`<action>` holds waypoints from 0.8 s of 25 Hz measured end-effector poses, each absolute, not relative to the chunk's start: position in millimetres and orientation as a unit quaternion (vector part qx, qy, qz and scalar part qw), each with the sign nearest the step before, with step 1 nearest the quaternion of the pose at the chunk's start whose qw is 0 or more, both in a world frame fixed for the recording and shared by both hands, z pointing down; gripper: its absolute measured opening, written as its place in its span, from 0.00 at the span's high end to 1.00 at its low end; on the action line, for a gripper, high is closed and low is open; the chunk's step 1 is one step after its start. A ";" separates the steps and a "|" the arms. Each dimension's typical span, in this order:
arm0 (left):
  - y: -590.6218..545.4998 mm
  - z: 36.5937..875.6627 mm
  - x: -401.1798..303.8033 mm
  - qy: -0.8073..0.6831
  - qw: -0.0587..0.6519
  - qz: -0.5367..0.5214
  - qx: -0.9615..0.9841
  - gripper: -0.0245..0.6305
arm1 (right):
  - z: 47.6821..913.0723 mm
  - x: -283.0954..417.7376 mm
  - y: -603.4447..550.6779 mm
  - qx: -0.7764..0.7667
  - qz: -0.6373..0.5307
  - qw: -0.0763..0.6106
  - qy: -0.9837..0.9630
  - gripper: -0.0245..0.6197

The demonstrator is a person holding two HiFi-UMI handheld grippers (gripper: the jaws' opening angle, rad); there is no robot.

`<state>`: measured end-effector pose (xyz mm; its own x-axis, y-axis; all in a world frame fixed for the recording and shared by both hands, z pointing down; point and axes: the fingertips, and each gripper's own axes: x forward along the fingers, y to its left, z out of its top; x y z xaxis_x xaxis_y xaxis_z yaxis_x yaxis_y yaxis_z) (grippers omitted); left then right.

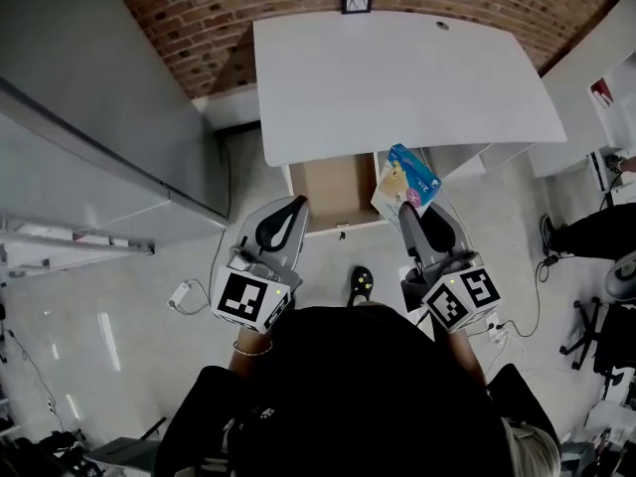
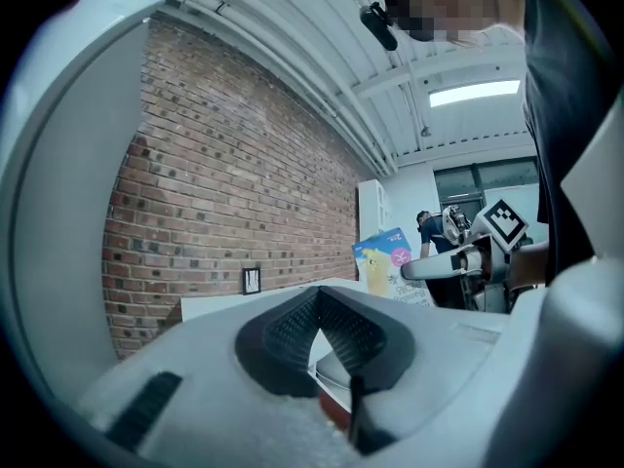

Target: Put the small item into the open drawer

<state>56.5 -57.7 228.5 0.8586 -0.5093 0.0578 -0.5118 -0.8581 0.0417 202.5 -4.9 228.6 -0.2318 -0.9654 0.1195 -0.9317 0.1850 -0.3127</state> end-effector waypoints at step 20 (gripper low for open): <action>-48.5 243.8 93.3 -0.395 0.034 0.033 0.918 0.97 | 262.3 261.8 -30.6 -0.514 -0.178 0.003 0.839 0.80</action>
